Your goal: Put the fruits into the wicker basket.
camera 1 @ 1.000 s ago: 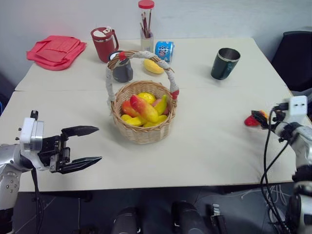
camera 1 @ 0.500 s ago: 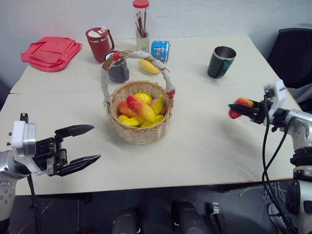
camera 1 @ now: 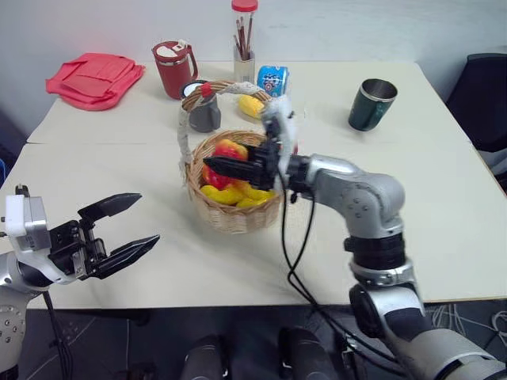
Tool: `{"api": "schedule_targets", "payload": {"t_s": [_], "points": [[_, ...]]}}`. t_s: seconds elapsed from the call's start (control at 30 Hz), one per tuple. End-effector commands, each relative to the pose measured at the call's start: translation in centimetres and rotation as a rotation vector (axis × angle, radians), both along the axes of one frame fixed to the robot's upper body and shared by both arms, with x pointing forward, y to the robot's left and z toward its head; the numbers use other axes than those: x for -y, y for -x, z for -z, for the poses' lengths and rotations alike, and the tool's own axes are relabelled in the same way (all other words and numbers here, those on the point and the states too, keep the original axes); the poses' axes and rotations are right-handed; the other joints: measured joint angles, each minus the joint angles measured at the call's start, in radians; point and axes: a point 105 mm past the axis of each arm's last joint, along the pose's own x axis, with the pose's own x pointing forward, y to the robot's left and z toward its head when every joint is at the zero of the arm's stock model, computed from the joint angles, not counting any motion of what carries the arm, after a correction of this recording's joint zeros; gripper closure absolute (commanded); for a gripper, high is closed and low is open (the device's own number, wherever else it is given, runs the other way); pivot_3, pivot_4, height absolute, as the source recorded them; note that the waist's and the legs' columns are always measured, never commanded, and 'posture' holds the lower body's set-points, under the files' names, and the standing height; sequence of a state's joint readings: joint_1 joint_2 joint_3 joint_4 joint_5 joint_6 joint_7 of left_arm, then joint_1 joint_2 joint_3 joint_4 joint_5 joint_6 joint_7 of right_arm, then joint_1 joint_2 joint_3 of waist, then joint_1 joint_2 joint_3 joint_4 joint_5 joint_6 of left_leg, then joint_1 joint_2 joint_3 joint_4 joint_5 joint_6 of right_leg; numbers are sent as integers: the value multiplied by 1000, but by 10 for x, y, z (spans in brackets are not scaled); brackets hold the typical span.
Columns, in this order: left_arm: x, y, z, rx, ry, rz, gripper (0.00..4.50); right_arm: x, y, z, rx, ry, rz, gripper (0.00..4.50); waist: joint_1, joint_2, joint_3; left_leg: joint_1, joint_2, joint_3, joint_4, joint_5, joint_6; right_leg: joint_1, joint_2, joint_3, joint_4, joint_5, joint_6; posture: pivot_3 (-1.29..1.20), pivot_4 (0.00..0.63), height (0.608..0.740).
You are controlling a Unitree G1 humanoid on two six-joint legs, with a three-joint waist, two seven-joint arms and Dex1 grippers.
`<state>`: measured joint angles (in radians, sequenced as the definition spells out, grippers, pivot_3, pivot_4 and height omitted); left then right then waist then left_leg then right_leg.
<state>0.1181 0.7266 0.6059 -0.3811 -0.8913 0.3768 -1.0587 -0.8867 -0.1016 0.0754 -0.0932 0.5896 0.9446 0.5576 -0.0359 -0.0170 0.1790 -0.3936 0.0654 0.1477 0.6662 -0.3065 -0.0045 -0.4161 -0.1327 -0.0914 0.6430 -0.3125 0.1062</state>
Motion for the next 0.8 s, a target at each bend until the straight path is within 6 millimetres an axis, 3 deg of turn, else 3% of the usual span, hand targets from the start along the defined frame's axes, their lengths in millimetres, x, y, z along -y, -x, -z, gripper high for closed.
{"api": "schedule_targets", "payload": {"t_s": [0.03,0.13,0.23,0.37,0.43,0.57,0.63,0.8], "points": [[0,7,-6,35,-7,-11,0,-12,-9,5,66,28,78,1890,-2,-1,0,0,0,0,0,0,0,0,0,0,0,0,0,0,150,740],[-1,8,-6,38,-9,-22,0,-15,-2,7,125,51,17,1005,-1,-1,0,0,0,0,0,-1,0,0,1,-1,-1,0,0,0,150,740],[-3,8,-6,42,-12,-34,0,-3,1,6,170,56,-18,20,-1,-1,0,0,1,0,0,-1,-1,0,2,-1,-1,0,0,0,150,740],[-2,8,-4,45,-9,-41,0,23,18,-2,251,-6,-137,20,-1,-1,0,1,1,0,0,-1,0,2,1,-1,-2,0,0,0,150,740],[-1,7,-4,49,-6,-40,0,37,24,7,261,32,-182,20,0,-1,0,1,1,0,0,-1,0,2,1,-1,-3,0,0,0,150,740],[1,8,-5,62,22,-35,0,93,43,29,210,108,-304,20,6,-1,0,3,1,-1,0,-1,0,5,1,-3,-7,0,1,0,150,740],[1,10,-3,53,14,-37,0,121,34,30,167,116,-244,20,8,-1,0,2,1,0,-1,-1,0,5,1,-3,-8,1,1,0,150,740],[-2,11,-4,51,7,-46,0,164,-2,24,215,166,-56,20,-5,-1,0,5,3,2,0,-1,0,5,2,-3,-12,1,2,0,150,740]]}}
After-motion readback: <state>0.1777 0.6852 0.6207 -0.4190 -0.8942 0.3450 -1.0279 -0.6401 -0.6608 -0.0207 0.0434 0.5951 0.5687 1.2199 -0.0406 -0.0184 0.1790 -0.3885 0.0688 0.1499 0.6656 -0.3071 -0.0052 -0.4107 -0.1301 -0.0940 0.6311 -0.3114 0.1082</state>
